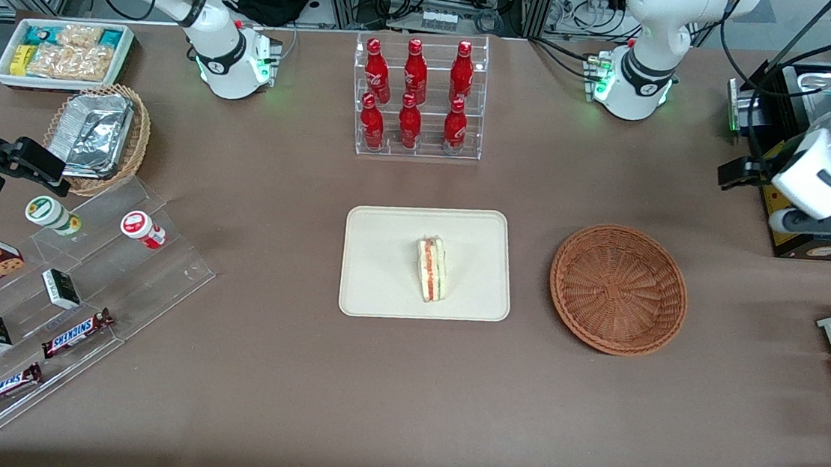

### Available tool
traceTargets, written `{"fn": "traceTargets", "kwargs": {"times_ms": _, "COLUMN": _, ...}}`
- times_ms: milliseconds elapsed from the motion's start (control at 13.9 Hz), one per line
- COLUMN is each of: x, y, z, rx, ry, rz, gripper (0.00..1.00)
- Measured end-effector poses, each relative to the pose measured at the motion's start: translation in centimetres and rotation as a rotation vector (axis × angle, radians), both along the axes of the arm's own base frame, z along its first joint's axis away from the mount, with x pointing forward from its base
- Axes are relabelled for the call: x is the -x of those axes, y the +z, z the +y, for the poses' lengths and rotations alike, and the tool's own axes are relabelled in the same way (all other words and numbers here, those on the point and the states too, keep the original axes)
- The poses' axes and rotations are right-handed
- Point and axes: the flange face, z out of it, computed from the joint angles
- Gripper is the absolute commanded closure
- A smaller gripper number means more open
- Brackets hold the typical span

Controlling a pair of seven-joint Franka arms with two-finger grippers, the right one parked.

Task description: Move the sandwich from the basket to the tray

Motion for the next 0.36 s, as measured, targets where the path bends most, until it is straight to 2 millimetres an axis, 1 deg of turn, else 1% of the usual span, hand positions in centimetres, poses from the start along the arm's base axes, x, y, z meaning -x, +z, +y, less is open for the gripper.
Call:
{"fn": "traceTargets", "kwargs": {"times_ms": 144, "x": 0.49, "y": 1.0, "z": 0.92, "rx": 0.009, "ry": 0.002, "rz": -0.016, "gripper": 0.0}}
{"fn": "traceTargets", "kwargs": {"times_ms": 360, "x": 0.63, "y": 1.27, "z": 0.4, "rx": 0.064, "ry": 0.005, "rz": -0.022, "gripper": 0.0}}
